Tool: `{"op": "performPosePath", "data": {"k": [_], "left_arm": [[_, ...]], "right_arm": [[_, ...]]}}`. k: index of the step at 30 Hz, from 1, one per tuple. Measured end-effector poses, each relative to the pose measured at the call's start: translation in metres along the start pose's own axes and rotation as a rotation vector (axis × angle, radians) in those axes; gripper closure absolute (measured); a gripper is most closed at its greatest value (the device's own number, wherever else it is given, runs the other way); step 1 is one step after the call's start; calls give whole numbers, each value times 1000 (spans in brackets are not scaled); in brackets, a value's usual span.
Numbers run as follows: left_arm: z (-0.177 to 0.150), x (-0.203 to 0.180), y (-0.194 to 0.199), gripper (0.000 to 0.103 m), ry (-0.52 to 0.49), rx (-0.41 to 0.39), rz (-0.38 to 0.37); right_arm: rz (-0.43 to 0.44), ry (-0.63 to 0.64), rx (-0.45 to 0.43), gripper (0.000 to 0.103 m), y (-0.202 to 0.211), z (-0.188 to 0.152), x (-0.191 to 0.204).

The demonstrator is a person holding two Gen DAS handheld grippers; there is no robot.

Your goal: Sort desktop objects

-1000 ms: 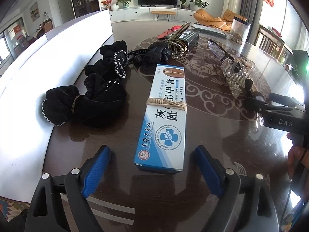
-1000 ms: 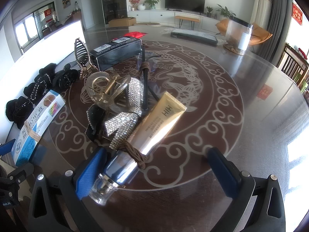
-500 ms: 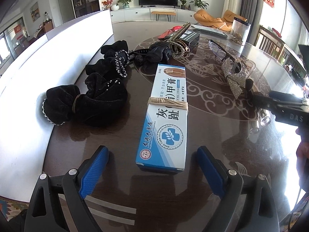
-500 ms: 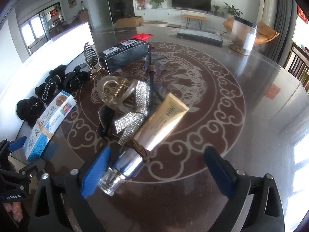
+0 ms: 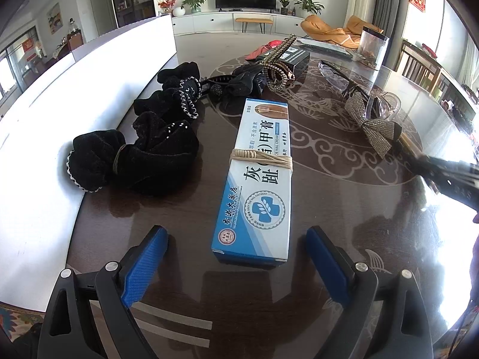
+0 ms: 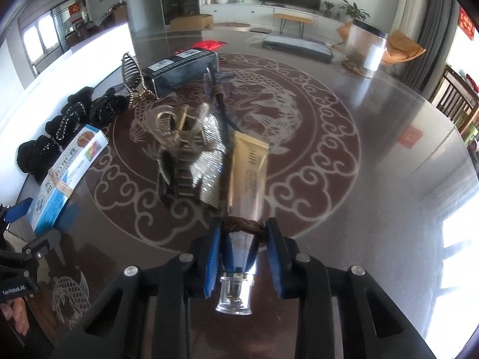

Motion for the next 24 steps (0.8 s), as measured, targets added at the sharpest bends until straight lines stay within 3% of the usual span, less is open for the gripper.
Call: {"op": "performPosePath", "data": {"k": [4,10,12,15,24], "left_arm": [[0,1,-2,0,5,9,4],[0,1,-2,0,7,10,4],[0,1,-2,0,6,10,3],[0,1,-2,0,7,10,4],[0,1,-2,0,7,10,4]], "right_arm": [[-47,-50,-9,73,15,-31,-25],[-66,-116,-17,69,22,-48,-50],[-68,-132,-12,52,21,-46,-55],[-74,-119,-17,36,18,-44,-58],[-37,-108,-29,16,9,-37,-56]]}}
Point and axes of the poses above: each gripper's, at about its wrist camera, not at the fingertips, and y roughly against the way its jaws point, x to its left, z to its top, the point moved 2 cm from there along -y, roughly the way its jaws point, and after that the axes turned 7 degrees about x, right-handed, at the moved point
